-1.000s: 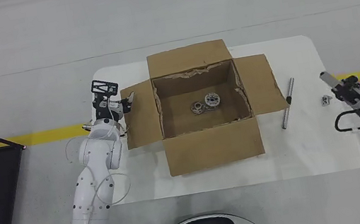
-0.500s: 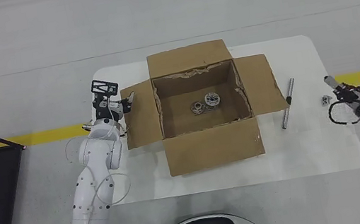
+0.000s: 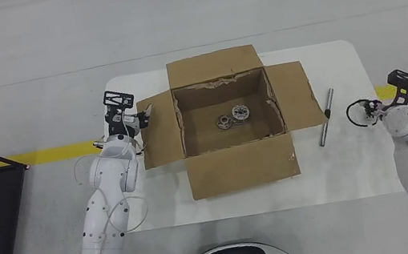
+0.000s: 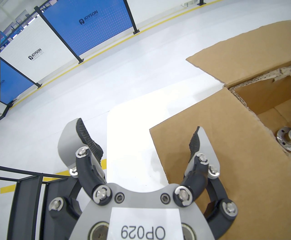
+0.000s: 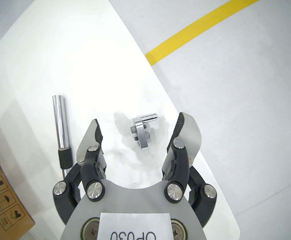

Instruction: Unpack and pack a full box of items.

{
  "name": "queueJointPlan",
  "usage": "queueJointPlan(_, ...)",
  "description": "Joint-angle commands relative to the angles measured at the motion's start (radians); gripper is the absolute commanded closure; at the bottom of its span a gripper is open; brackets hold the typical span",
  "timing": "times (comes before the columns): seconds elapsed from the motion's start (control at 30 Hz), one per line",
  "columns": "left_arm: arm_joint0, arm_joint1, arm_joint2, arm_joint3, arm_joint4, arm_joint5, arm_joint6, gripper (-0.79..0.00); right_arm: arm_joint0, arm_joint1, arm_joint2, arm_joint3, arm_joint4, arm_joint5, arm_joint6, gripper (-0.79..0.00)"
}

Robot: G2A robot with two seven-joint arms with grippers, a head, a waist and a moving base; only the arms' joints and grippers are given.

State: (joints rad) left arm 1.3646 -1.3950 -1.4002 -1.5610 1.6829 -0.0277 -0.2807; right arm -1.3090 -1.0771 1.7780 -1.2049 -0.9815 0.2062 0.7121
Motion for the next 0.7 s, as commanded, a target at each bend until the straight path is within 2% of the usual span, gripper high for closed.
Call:
queueJointPlan(0.0, 0.0, 0.0, 0.0, 0.0, 0.0, 0.0, 0.0, -0.785, 0.033, -0.001, -0.021, 0.057, -0.026, 0.013, -0.011, -0.416)
queueJointPlan(0.13, 0.0, 0.0, 0.0, 0.0, 0.0, 0.0, 0.0, -0.785, 0.07, -0.001, -0.045, 0.119, -0.05, -0.003, -0.012, -0.376)
queueJointPlan(0.2, 0.0, 0.0, 0.0, 0.0, 0.0, 0.0, 0.0, -0.785, 0.075, -0.001, -0.053, 0.131, -0.065, -0.006, -0.016, -0.323)
queueJointPlan(0.33, 0.0, 0.0, 0.0, 0.0, 0.0, 0.0, 0.0, -0.785, 0.071, -0.001, -0.057, 0.125, -0.073, -0.006, -0.02, 0.0)
queueJointPlan(0.47, 0.0, 0.0, 0.0, 0.0, 0.0, 0.0, 0.0, -0.785, 0.027, 0.003, -0.023, 0.056, -0.046, -0.013, -0.03, 0.0)
queueJointPlan(0.67, 0.0, 0.0, 0.0, 0.0, 0.0, 0.0, 0.0, -0.785, -0.097, 0.005, 0.054, -0.13, 0.025, -0.023, -0.041, 0.0)
